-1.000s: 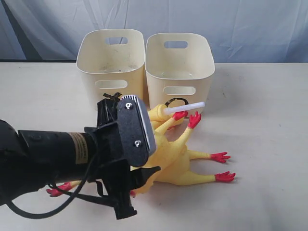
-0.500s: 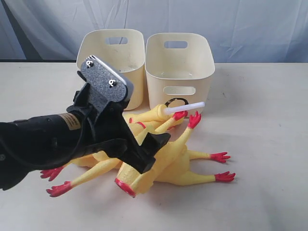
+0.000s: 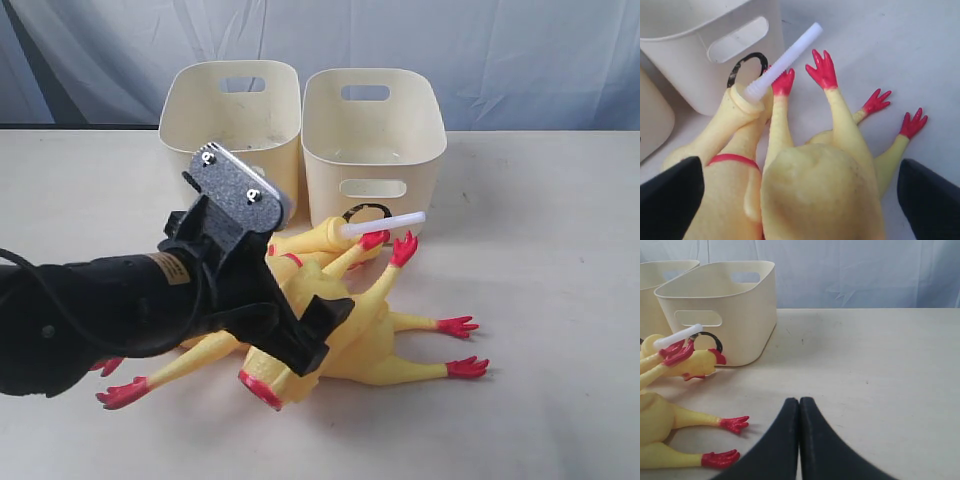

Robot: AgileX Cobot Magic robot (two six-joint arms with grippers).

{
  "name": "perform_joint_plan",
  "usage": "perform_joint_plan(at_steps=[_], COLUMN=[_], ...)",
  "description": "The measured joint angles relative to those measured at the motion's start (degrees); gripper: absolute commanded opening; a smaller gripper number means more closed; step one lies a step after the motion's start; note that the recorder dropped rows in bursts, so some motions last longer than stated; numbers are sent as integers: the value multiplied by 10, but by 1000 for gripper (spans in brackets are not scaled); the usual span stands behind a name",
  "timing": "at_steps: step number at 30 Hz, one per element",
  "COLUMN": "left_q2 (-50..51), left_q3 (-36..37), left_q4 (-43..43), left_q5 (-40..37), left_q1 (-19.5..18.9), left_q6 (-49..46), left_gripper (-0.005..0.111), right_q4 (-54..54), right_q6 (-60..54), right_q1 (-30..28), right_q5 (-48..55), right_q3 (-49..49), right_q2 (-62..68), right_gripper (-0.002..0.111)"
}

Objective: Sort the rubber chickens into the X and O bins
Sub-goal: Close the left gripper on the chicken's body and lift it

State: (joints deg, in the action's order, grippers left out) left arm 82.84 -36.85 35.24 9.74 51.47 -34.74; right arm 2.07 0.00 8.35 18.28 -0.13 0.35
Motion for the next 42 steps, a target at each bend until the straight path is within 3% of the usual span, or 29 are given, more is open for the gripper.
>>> perform_joint_plan(at_steps=[16, 33, 36, 42], left_q2=[66, 68, 68, 68], left_q3=[-25, -25, -25, -25], left_q4=[4, 5, 4, 4], left_q5=[-18, -20, -21, -22], left_q1=[0, 0, 0, 0], left_q6=[0, 0, 0, 0], left_gripper=[98, 80, 73, 40], right_q4=[0, 0, 0, 0], right_q6=[0, 0, 0, 0], right_q1=[0, 0, 0, 0], right_q5=[0, 0, 0, 0], right_q3=[0, 0, 0, 0], right_q2=[0, 0, 0, 0], right_gripper=[-1, -1, -1, -1])
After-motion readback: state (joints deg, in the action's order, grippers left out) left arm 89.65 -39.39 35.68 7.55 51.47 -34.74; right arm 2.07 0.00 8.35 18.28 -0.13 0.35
